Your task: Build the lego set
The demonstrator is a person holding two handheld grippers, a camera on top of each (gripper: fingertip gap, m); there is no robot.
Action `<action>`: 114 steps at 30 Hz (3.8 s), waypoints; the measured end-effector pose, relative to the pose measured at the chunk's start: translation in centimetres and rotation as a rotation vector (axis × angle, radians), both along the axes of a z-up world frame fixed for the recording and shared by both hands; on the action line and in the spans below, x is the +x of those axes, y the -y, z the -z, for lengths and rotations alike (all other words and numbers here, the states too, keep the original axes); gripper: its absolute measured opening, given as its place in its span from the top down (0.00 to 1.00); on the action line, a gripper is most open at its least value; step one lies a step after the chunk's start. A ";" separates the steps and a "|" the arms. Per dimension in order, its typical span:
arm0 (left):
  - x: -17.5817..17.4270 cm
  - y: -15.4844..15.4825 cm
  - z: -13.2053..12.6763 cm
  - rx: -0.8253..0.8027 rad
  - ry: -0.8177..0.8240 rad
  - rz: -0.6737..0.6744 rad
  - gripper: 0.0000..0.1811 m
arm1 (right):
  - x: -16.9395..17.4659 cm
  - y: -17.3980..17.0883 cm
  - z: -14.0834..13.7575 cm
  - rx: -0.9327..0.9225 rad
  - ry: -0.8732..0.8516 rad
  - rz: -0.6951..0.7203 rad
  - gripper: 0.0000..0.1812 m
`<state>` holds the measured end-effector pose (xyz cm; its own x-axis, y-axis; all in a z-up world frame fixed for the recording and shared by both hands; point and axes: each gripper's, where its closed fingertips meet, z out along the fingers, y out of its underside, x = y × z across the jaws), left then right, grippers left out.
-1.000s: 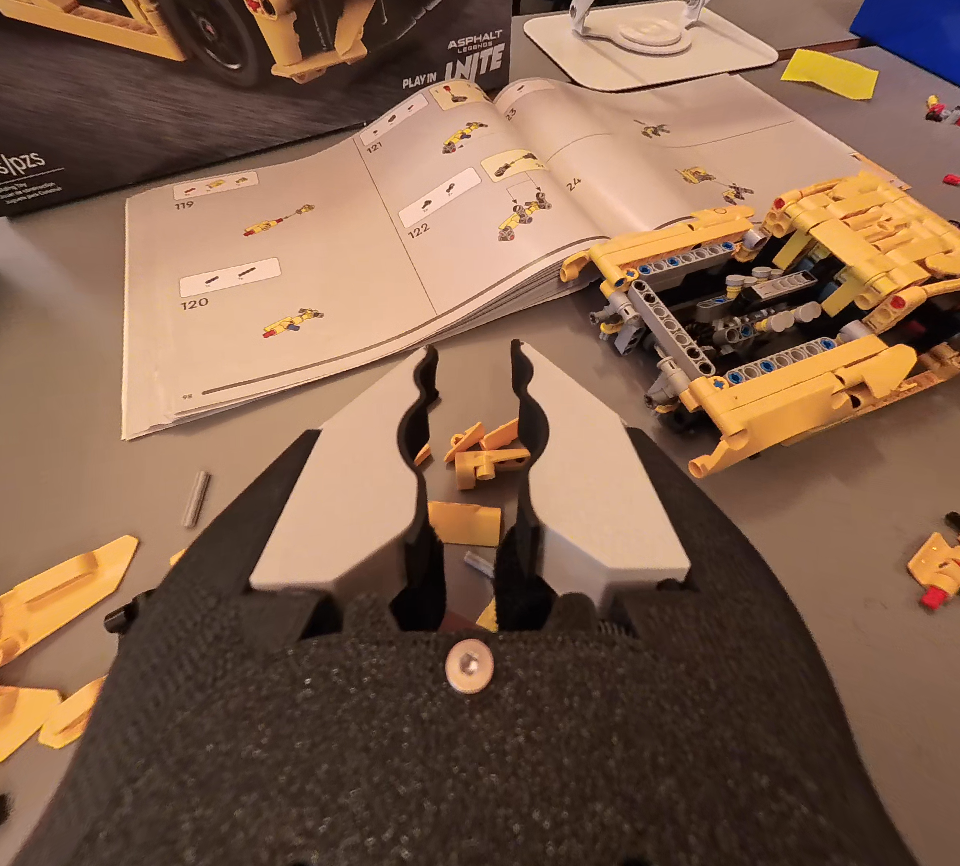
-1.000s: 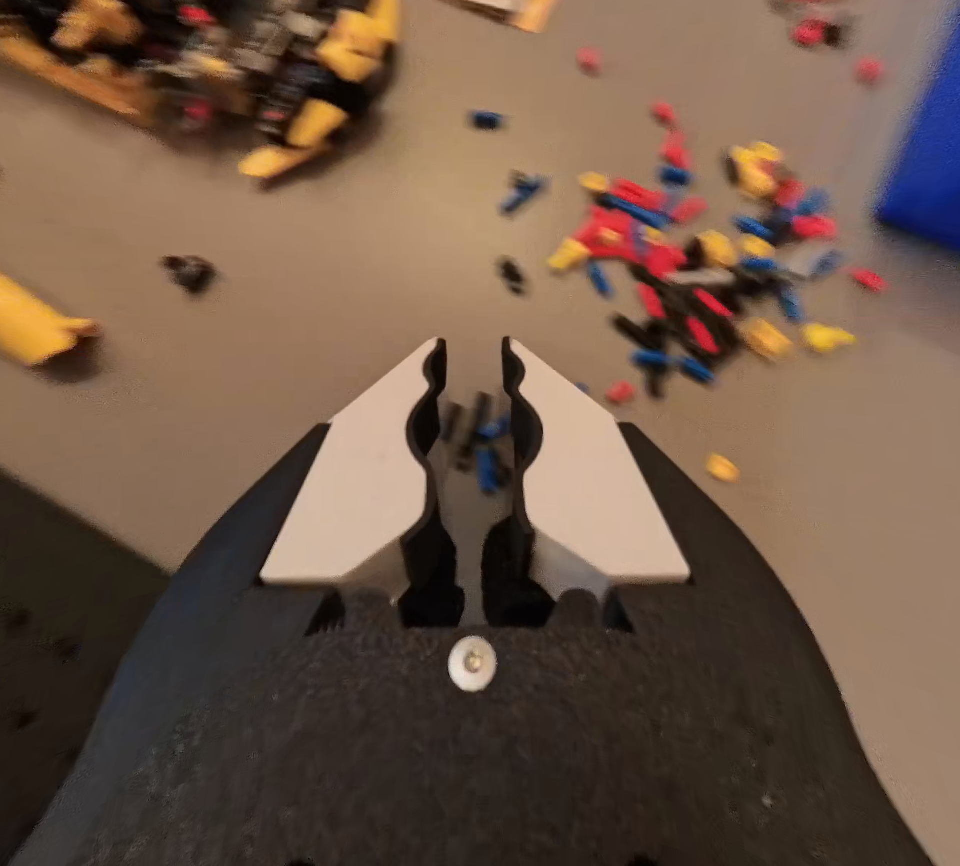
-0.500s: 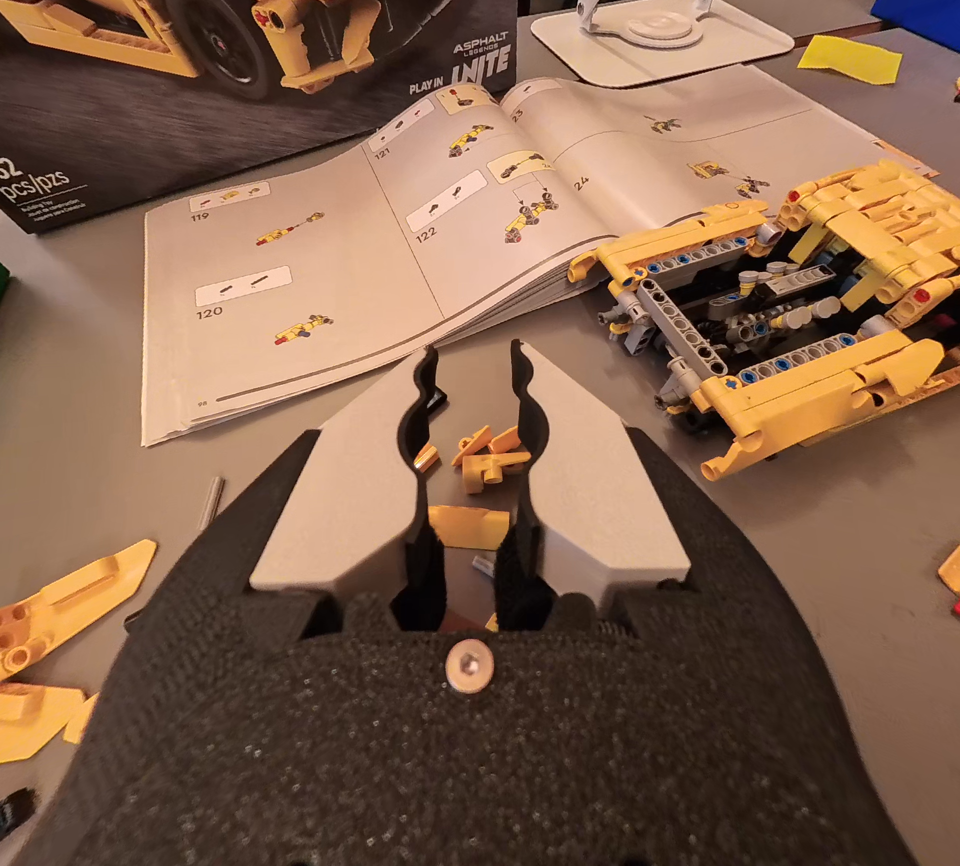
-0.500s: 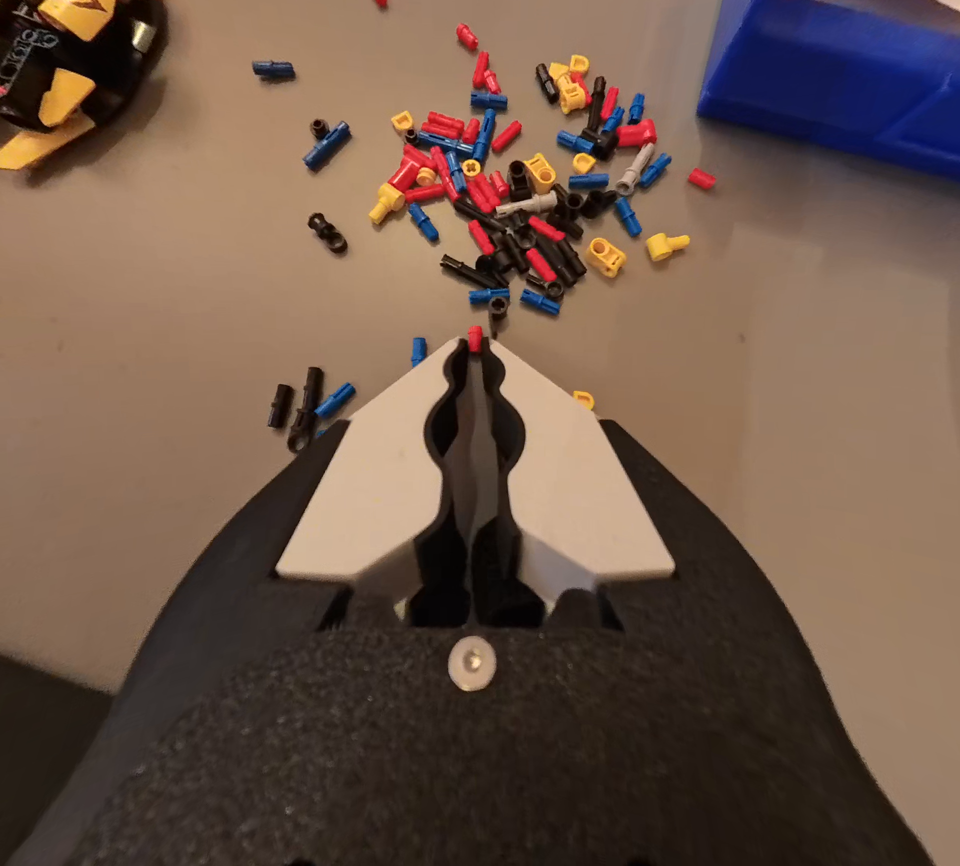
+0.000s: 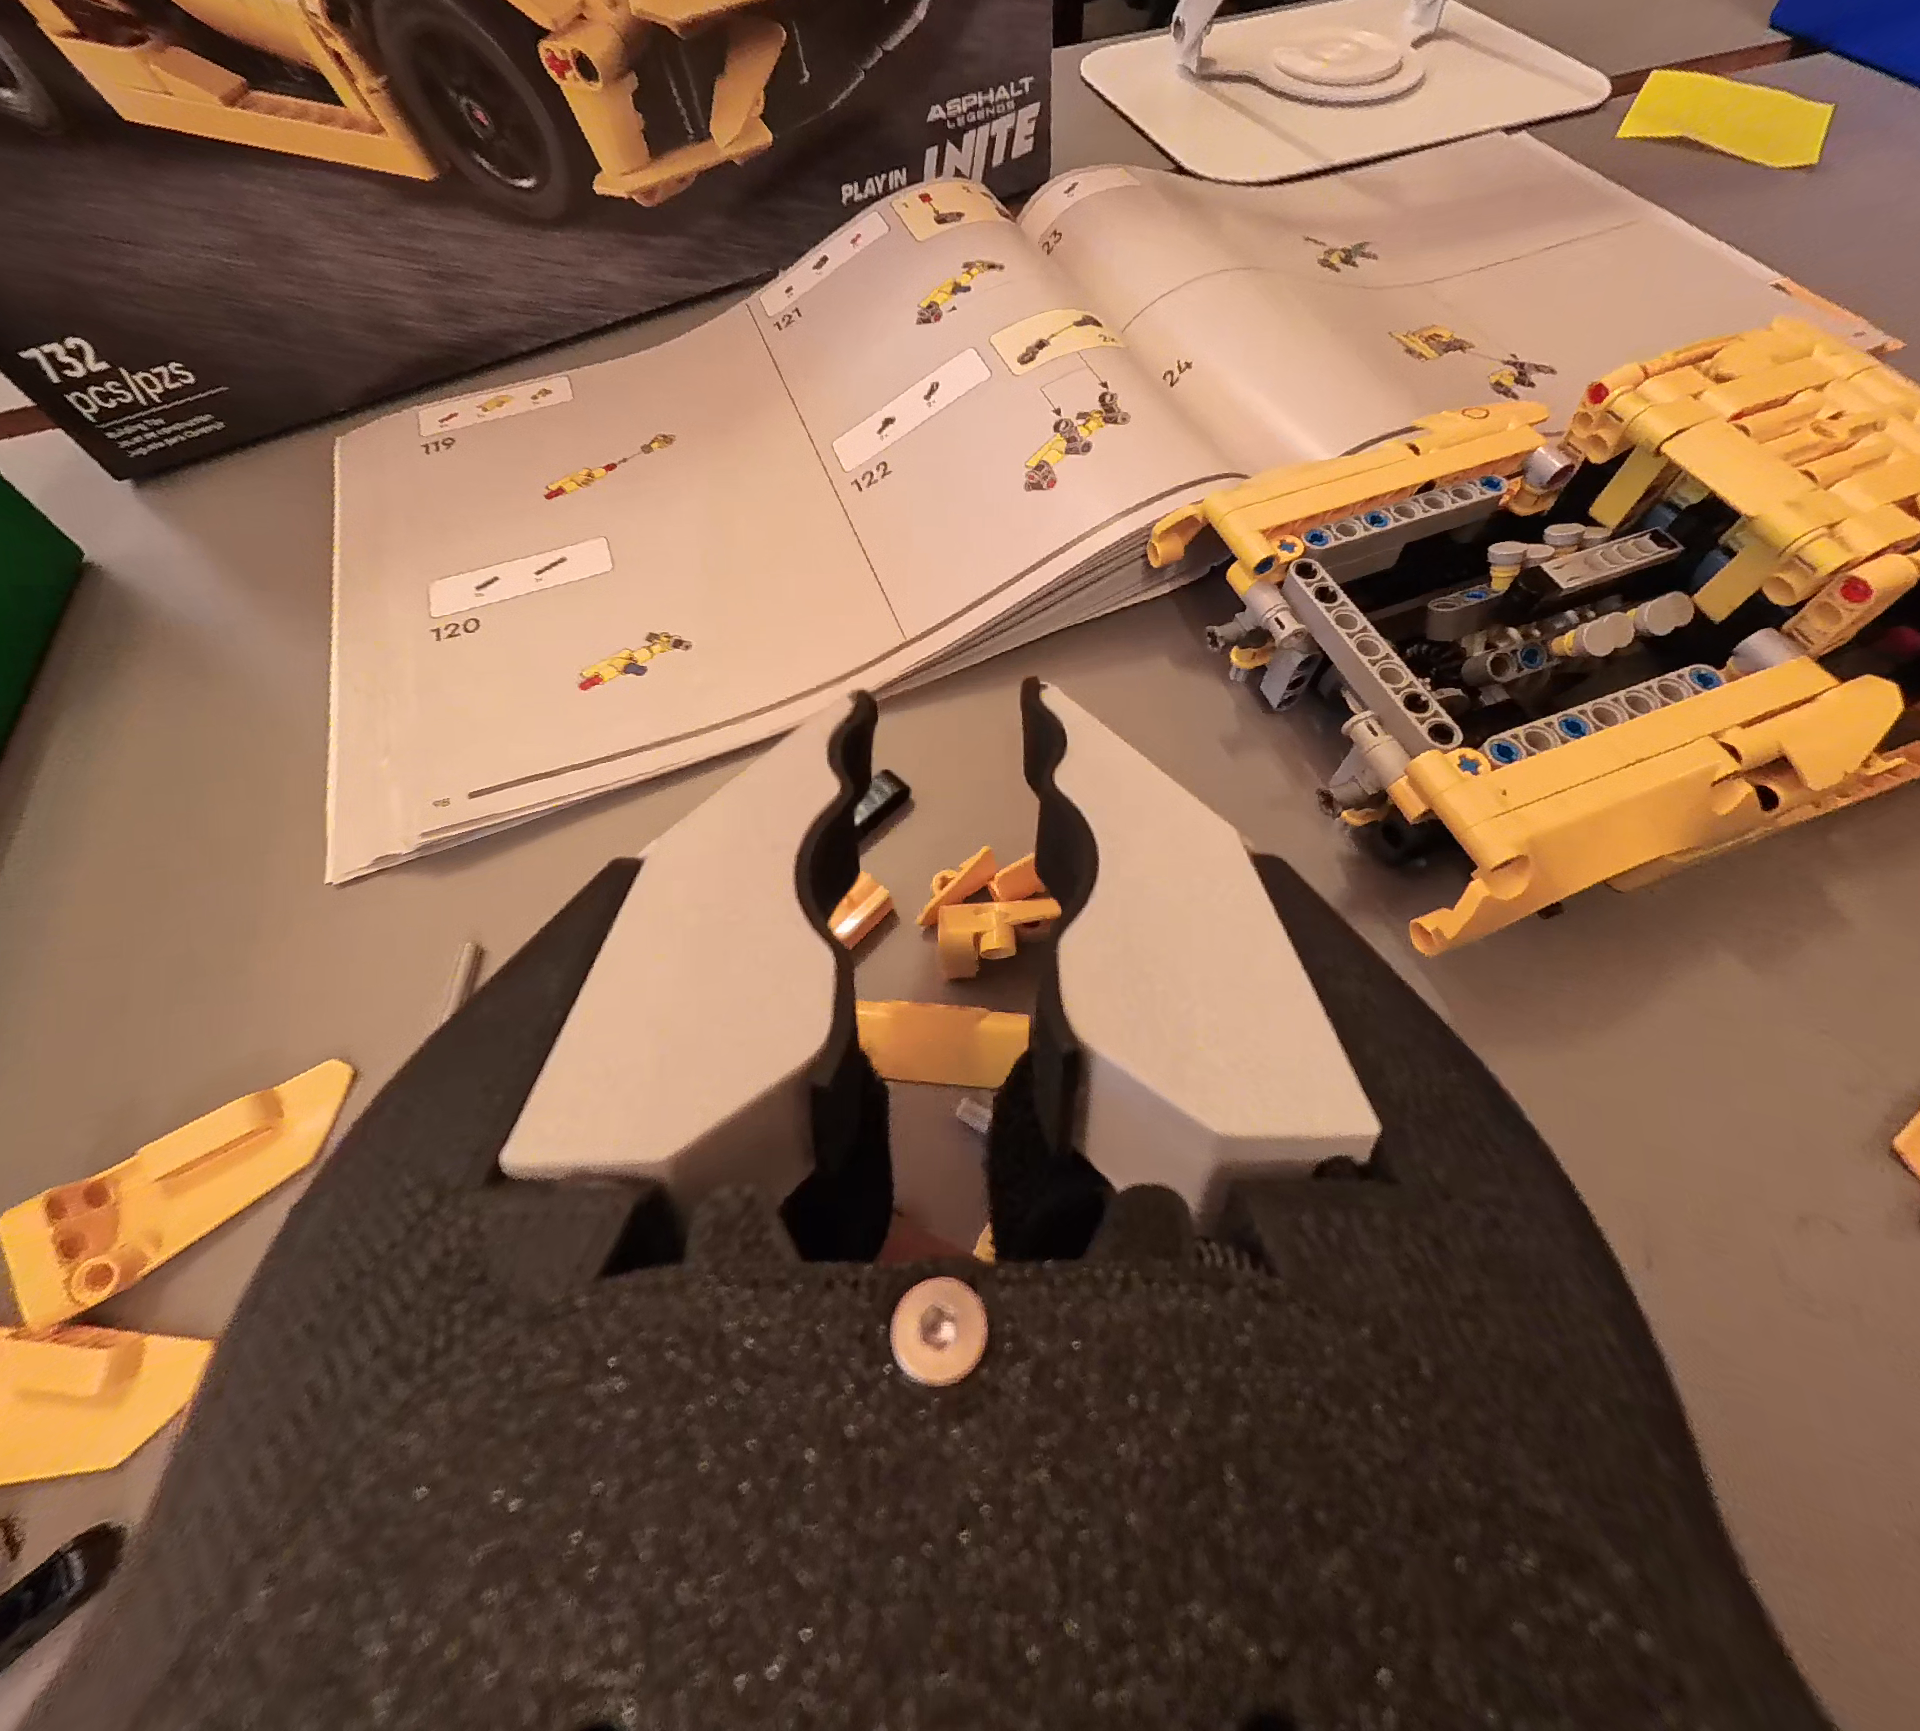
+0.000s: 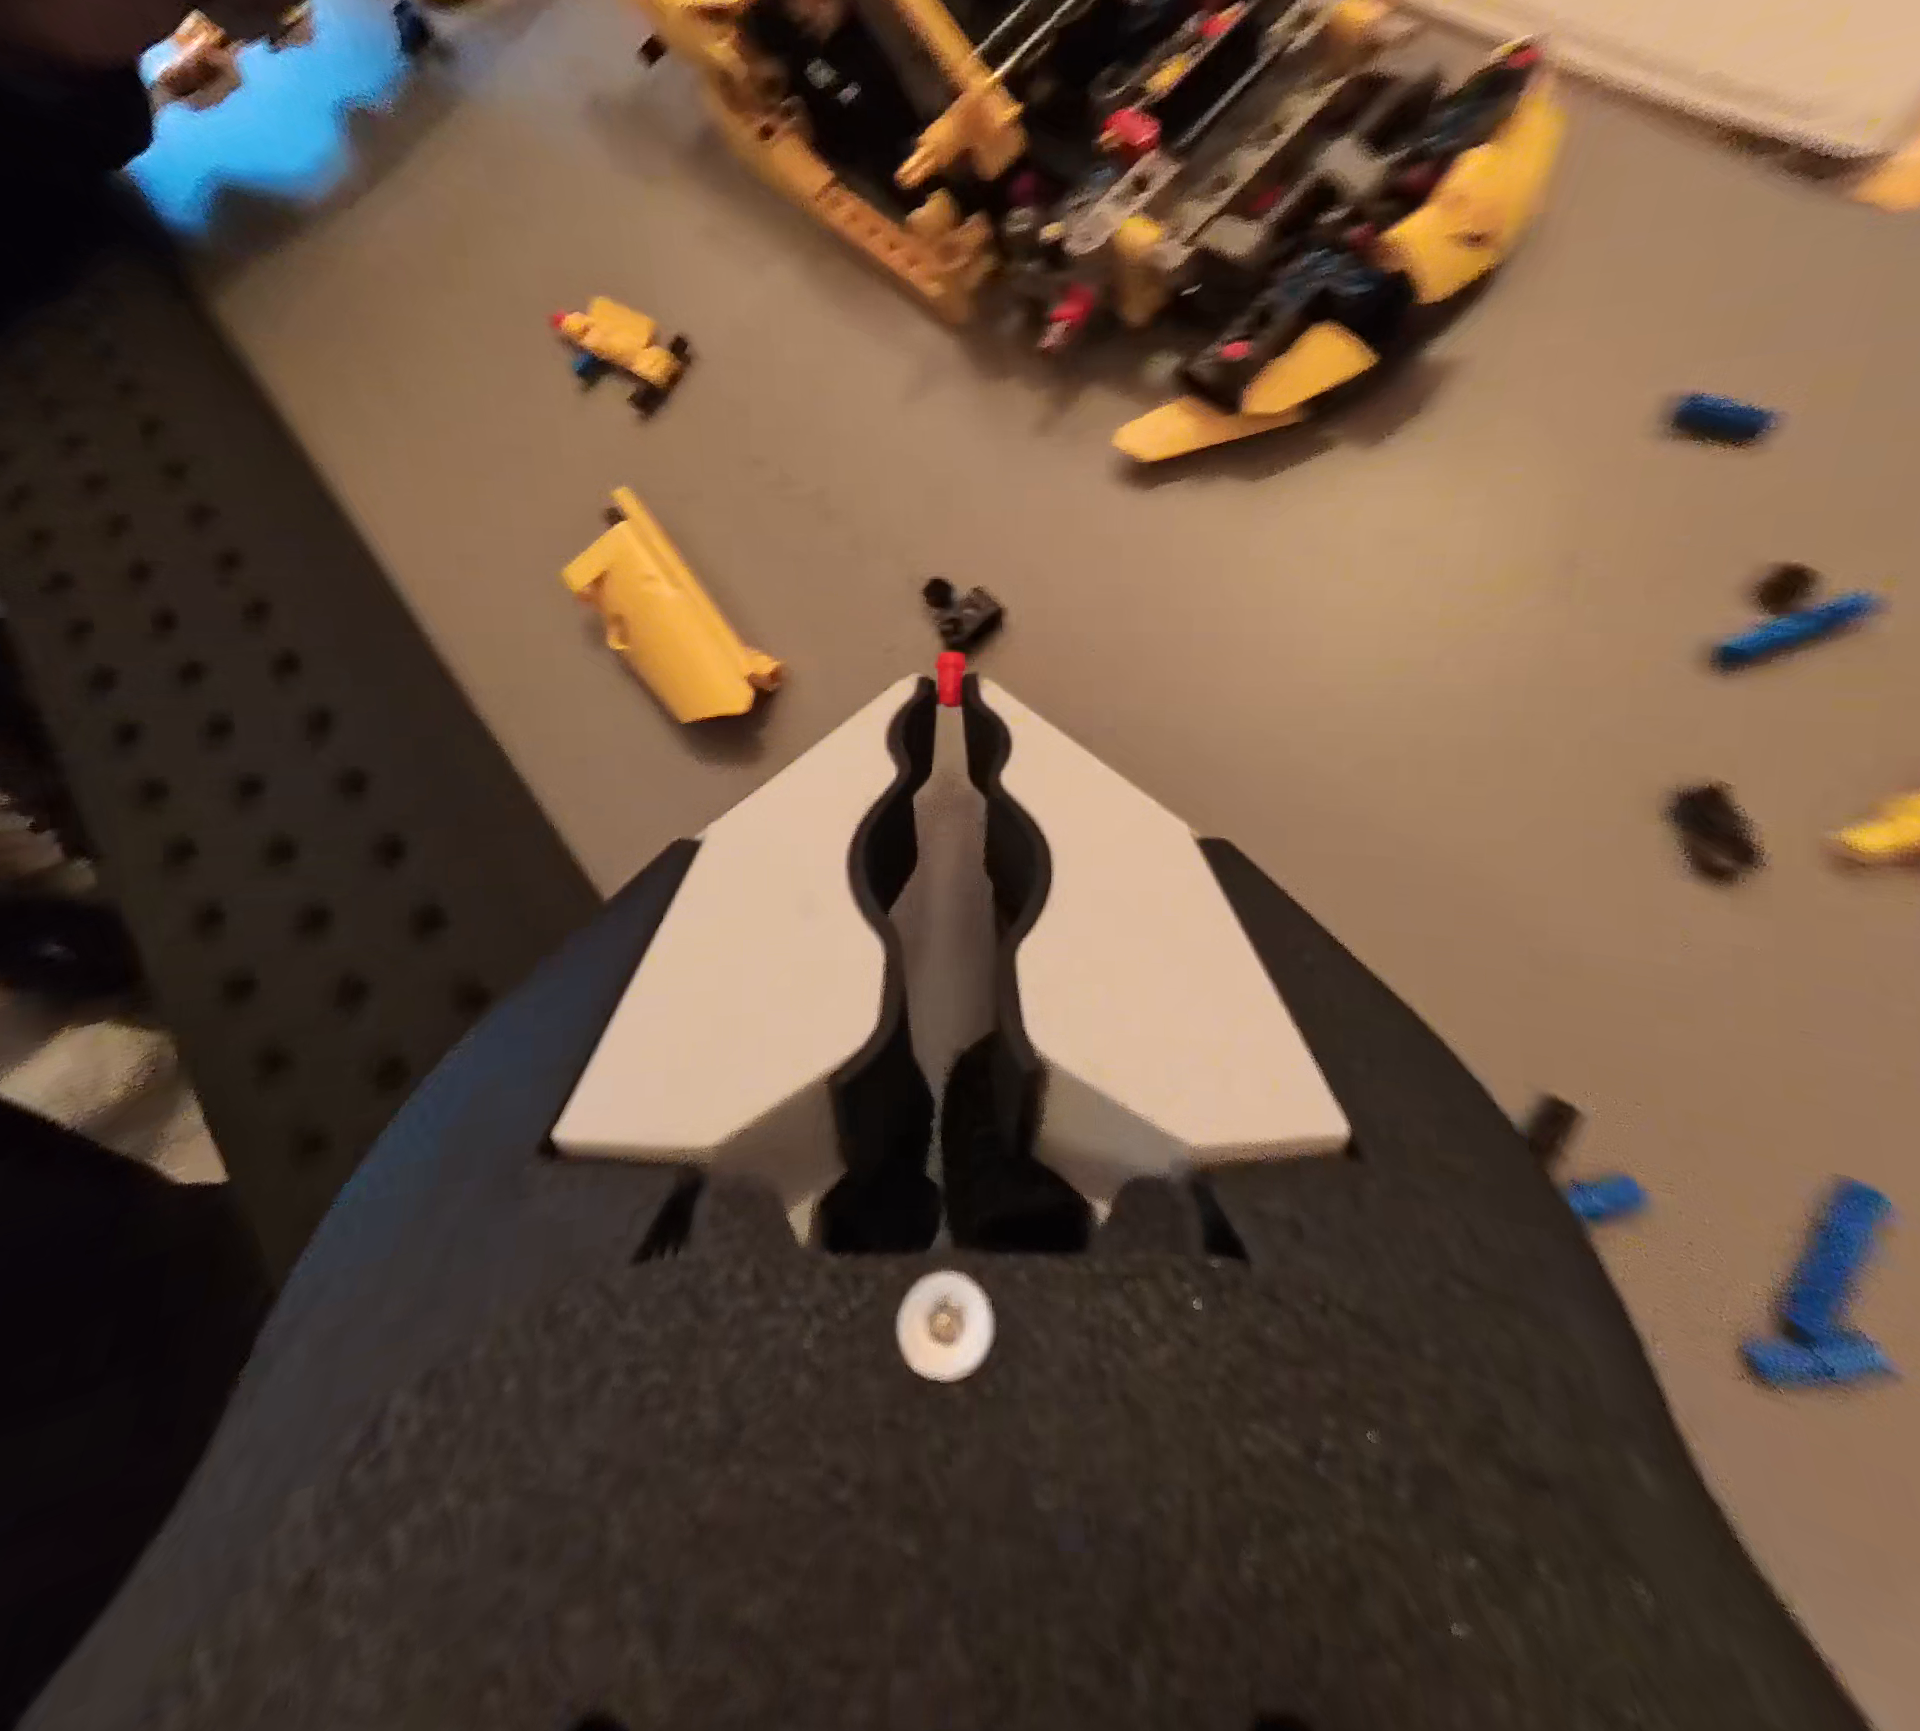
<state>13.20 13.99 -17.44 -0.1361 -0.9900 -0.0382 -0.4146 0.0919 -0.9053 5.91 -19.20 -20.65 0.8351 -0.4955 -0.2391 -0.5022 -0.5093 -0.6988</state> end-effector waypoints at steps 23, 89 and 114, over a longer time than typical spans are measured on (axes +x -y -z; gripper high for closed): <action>-0.4 0.0 -0.9 -0.110 0.023 0.002 0.84 | -0.7 -1.0 -0.7 0.045 0.024 0.025 0.88; -5.4 9.5 -9.4 -0.743 0.210 0.588 0.84 | 2.6 -22.3 -12.2 0.622 -0.026 -0.313 0.96; -5.9 11.2 -8.3 -0.933 0.033 0.669 0.96 | 1.3 -22.8 -10.7 0.074 0.982 -0.392 0.96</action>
<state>7.27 2.79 -9.18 -0.6582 -0.3639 0.6591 -0.5107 -0.4273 -0.7460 7.19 3.60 -9.93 0.7768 -0.1611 0.6088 0.4897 -0.4534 -0.7447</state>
